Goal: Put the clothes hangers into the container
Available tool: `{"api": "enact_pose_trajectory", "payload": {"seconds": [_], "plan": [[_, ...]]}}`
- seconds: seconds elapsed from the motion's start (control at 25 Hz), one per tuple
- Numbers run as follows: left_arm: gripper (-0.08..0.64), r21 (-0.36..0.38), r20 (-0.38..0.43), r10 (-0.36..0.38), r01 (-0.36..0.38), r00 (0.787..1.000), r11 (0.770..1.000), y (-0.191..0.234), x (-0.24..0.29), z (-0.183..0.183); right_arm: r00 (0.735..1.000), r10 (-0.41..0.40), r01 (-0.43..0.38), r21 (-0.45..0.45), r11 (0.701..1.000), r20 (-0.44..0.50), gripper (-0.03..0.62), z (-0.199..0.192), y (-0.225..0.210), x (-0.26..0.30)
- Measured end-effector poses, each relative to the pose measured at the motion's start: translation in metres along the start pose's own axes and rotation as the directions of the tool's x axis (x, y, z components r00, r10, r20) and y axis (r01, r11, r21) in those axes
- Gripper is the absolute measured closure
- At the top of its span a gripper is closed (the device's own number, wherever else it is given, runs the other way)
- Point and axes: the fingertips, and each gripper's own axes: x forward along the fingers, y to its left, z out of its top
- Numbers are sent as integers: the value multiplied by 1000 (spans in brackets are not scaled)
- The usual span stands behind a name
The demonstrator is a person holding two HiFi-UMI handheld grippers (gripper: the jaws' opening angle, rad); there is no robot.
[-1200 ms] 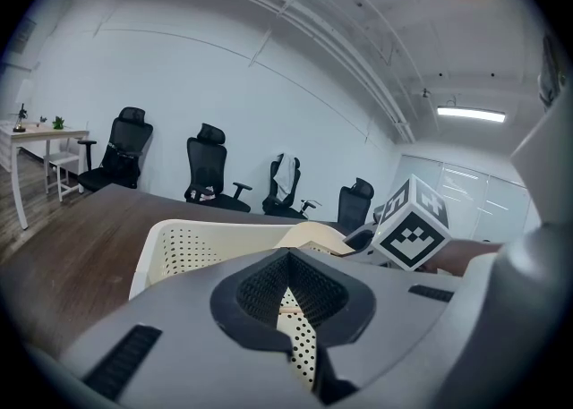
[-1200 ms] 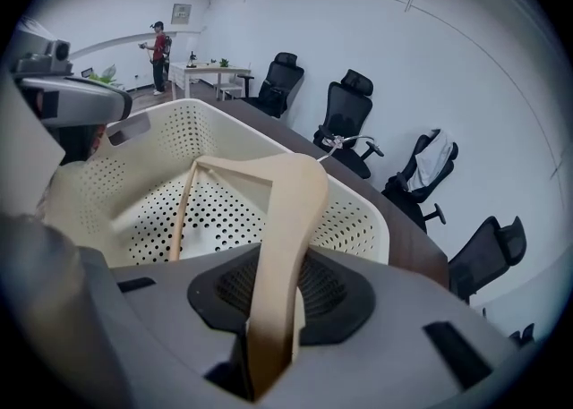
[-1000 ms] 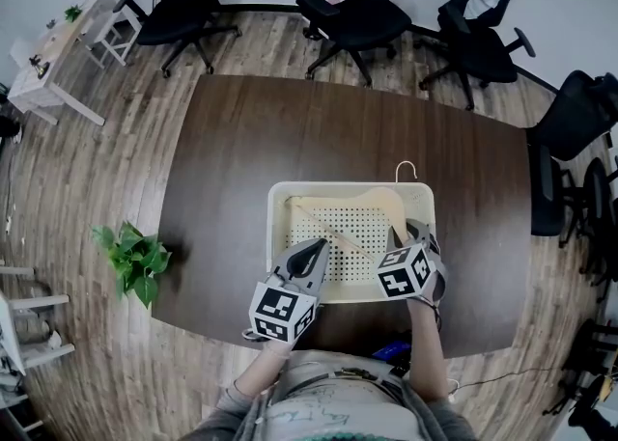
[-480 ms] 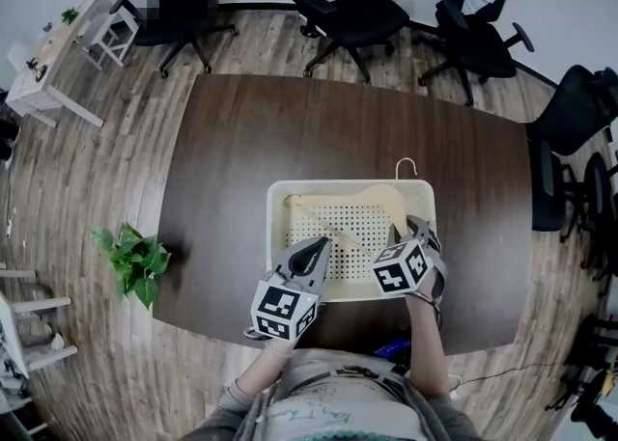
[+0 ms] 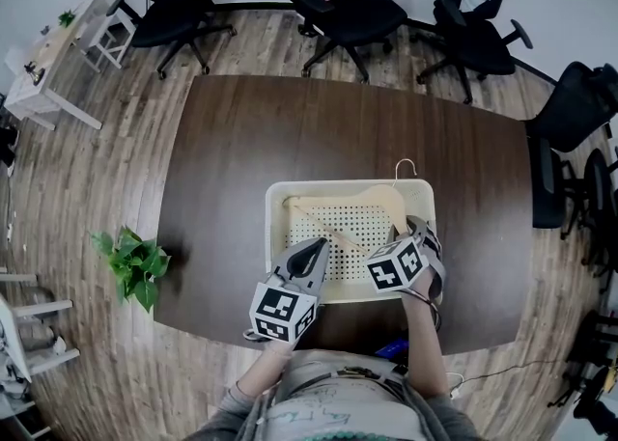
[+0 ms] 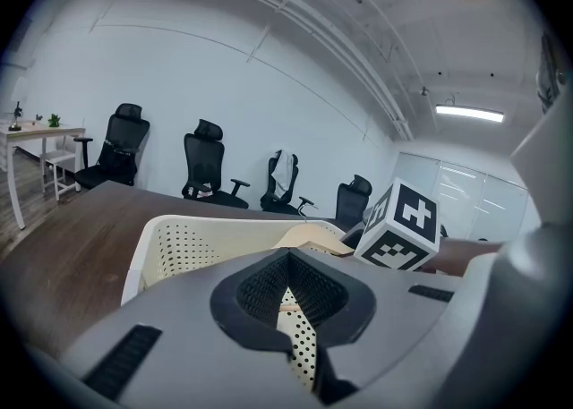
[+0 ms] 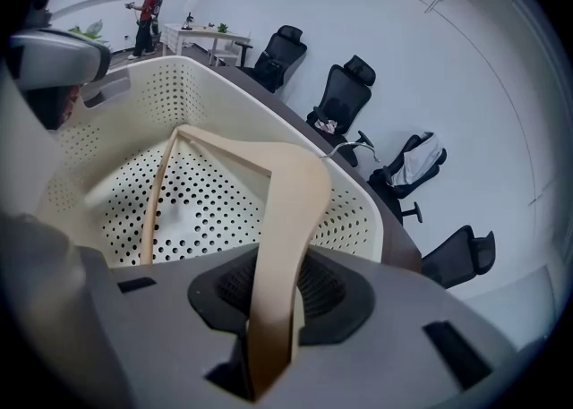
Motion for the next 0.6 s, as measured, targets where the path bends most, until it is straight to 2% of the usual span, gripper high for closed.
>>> {"api": "enact_pose_trajectory", "payload": {"seconds": [0.6], "plan": [[549, -2, 2, 1, -1, 1000, 1000, 2, 0, 0, 999, -23, 23, -16, 1000, -22, 499, -2, -2, 1]]}}
